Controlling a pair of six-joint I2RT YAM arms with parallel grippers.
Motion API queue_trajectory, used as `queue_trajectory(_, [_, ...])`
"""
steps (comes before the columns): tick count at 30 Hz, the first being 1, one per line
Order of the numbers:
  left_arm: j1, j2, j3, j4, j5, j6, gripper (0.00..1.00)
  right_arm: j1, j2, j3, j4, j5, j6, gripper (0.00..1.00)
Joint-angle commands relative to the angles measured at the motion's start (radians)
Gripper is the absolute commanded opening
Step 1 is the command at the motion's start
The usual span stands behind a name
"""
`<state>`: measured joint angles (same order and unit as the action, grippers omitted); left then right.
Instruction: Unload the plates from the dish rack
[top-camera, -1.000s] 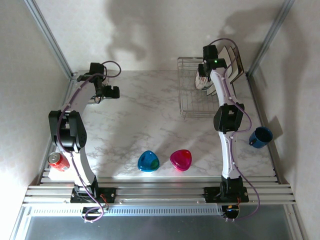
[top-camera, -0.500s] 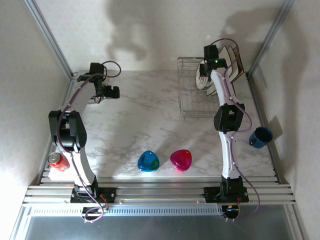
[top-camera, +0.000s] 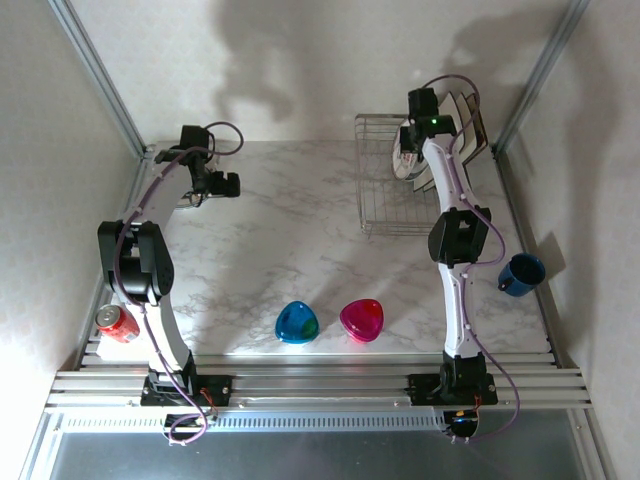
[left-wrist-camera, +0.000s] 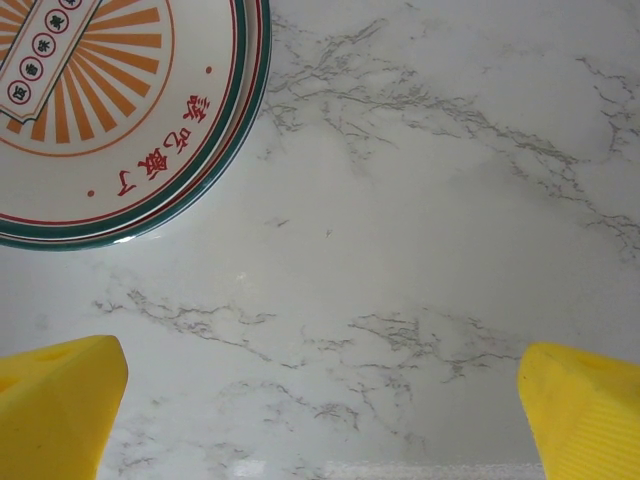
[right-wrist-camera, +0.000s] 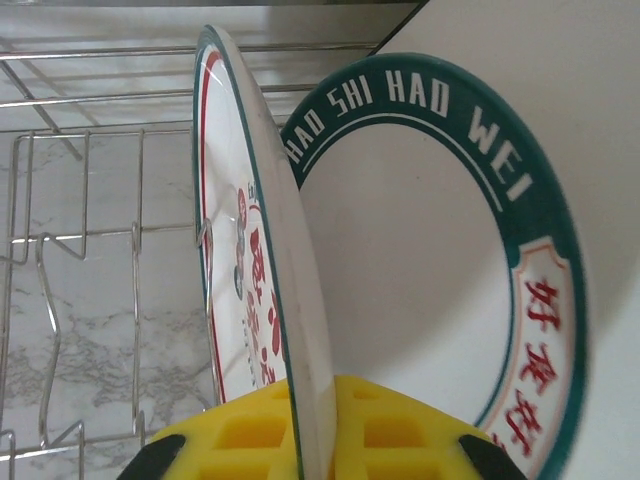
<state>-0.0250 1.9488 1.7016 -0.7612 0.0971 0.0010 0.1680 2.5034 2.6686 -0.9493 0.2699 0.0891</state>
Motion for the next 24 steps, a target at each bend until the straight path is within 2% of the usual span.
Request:
queue_trajectory(1, [-0.006, -0.013, -0.002, -0.029, -0.054, 0.008, 1.00, 0.022, -0.145, 0.033, 0.002, -0.023, -0.012, 0.00])
queue_trajectory(11, [-0.007, -0.016, -0.011, -0.023, -0.068, 0.004, 1.00, 0.054, -0.316, -0.031, -0.039, 0.038, -0.073, 0.00])
queue_trajectory(24, [-0.008, -0.028, -0.022, -0.013, -0.070, 0.007, 1.00, 0.096, -0.521, -0.256, -0.020, -0.012, -0.063, 0.00])
